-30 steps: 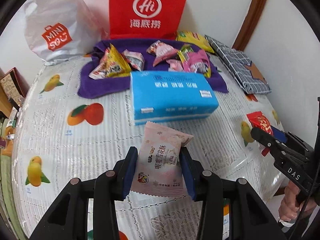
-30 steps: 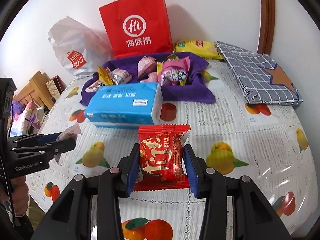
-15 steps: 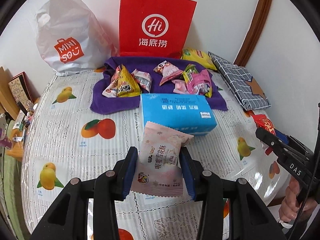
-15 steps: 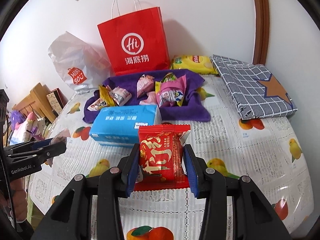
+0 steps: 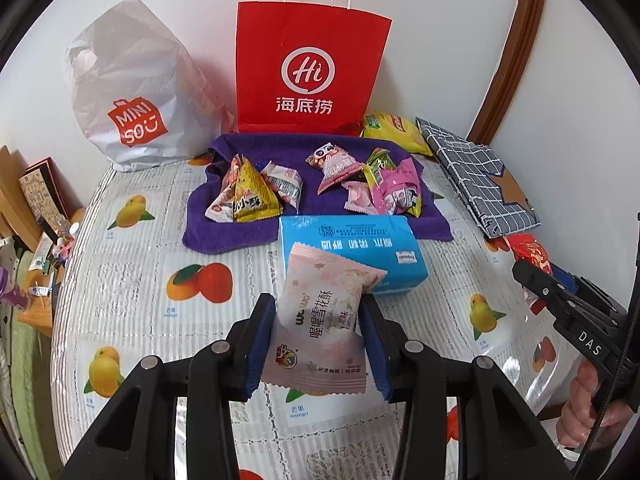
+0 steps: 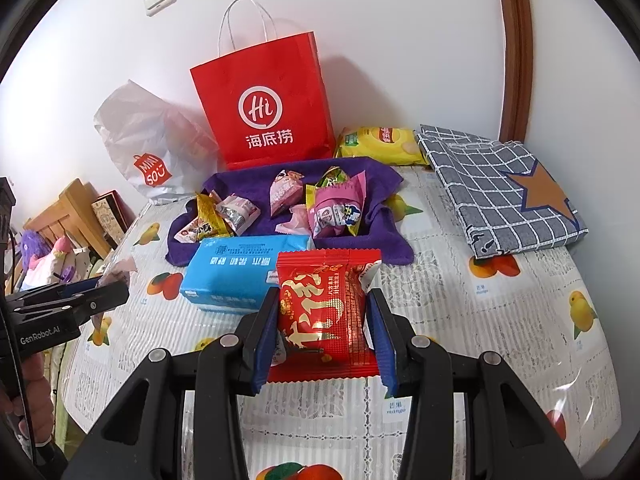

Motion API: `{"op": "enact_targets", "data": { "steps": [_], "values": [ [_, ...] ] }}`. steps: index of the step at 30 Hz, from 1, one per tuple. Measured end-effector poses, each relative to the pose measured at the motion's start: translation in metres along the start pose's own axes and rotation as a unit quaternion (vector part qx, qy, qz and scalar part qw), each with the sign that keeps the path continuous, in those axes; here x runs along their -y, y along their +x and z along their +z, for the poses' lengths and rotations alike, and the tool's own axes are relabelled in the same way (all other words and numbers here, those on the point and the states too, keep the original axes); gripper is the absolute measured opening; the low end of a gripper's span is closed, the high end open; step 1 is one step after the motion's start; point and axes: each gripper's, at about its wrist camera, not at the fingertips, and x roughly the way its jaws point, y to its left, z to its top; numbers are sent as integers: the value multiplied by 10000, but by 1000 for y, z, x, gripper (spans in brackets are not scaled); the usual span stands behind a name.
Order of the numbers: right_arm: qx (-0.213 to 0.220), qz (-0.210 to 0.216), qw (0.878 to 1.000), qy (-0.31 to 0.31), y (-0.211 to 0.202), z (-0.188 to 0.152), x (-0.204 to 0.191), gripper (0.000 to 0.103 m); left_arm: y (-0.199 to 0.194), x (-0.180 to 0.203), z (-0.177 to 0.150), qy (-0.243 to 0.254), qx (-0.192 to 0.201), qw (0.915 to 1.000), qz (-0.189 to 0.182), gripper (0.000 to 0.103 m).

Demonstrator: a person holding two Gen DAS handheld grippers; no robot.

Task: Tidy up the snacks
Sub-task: 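Carry the red candy packet and pink pastry packet with both tools over the towel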

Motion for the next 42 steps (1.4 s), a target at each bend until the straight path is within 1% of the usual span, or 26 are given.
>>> {"op": "enact_targets", "data": {
  "steps": [10, 18, 22, 26, 35, 42],
  "values": [
    [64, 8, 10000, -11, 12, 25, 0, 43, 5, -4, 27, -38, 86, 9999, 73, 41],
    [128, 6, 9999, -18, 22, 48, -2, 43, 7, -10, 50, -86, 149, 9998, 26, 41],
    [174, 26, 9998, 1, 29, 60, -3, 43, 8, -12, 61, -52, 206, 9997, 98, 41],
    [178, 18, 9998, 6, 35, 70, -4, 43, 12, -16, 70, -97, 231, 9996, 85, 41],
    [173, -56, 9998, -59, 46, 84, -8, 43, 21, -21, 83, -89, 198, 9997, 110, 41],
    [211, -7, 9998, -73, 51, 95, -13, 43, 20, -28, 90, -140, 235, 9995, 171, 41]
  ]
}}
